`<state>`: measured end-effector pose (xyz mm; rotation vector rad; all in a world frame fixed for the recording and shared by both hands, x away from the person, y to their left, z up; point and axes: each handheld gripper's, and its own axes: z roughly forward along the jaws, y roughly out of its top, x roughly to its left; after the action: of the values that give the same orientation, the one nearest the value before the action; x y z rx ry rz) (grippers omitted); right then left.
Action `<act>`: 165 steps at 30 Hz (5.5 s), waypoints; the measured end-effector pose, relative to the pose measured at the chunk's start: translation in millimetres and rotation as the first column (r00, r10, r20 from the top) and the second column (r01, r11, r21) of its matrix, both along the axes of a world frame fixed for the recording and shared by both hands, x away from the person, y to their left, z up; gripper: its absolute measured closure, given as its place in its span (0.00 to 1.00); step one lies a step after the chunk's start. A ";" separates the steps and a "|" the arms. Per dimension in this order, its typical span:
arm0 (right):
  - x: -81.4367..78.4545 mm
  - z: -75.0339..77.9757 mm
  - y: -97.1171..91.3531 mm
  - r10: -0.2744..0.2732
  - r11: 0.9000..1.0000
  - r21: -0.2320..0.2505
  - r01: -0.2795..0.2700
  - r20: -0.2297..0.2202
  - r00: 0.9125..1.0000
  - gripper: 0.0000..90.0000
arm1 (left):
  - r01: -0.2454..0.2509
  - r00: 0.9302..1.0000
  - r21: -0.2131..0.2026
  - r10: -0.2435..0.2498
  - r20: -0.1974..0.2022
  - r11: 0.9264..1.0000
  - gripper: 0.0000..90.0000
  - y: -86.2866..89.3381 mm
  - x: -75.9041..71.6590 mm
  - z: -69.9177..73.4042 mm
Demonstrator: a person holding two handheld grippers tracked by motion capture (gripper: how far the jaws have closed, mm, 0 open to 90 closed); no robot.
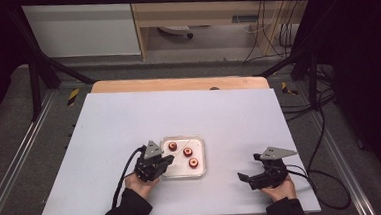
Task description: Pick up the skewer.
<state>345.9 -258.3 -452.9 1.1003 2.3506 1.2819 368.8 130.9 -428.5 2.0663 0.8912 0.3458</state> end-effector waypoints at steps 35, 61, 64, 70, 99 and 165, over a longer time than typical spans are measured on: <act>-1.0 24.5 59.0 0.154 0.974 -0.183 -0.135 0.098 0.983 0.02 | 0.228 0.974 0.096 -0.227 -0.024 0.969 0.98 -17.5 -9.5 26.9; -8.6 50.8 114.2 0.389 0.845 -0.471 -0.254 0.216 0.895 0.24 | 0.354 0.935 0.194 -0.353 -0.043 0.915 0.98 -57.7 -10.5 43.5; -9.6 51.3 115.2 0.409 0.830 -0.493 -0.260 0.220 0.886 0.29 | 0.365 0.931 0.202 -0.363 -0.047 0.909 0.98 -61.1 -10.8 43.1; -11.2 48.6 116.0 0.487 0.766 -0.570 -0.296 0.214 0.847 0.43 | 0.389 0.921 0.217 -0.384 -0.064 0.895 0.98 -69.5 -11.9 42.6; -20.0 34.6 116.9 0.740 0.493 -0.807 -0.324 0.194 0.644 0.92 | 0.458 0.889 0.250 -0.446 -0.104 0.853 0.98 -90.6 -17.4 38.9; 3.4 53.5 84.0 0.281 0.877 -0.448 -0.176 0.180 0.943 0.30 | 0.296 0.953 0.292 -0.258 -0.161 0.910 0.98 -24.7 -12.0 29.0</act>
<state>349.3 -174.3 -399.4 0.5103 2.4574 0.8371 356.8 106.2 -399.5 2.4941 0.6254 0.2209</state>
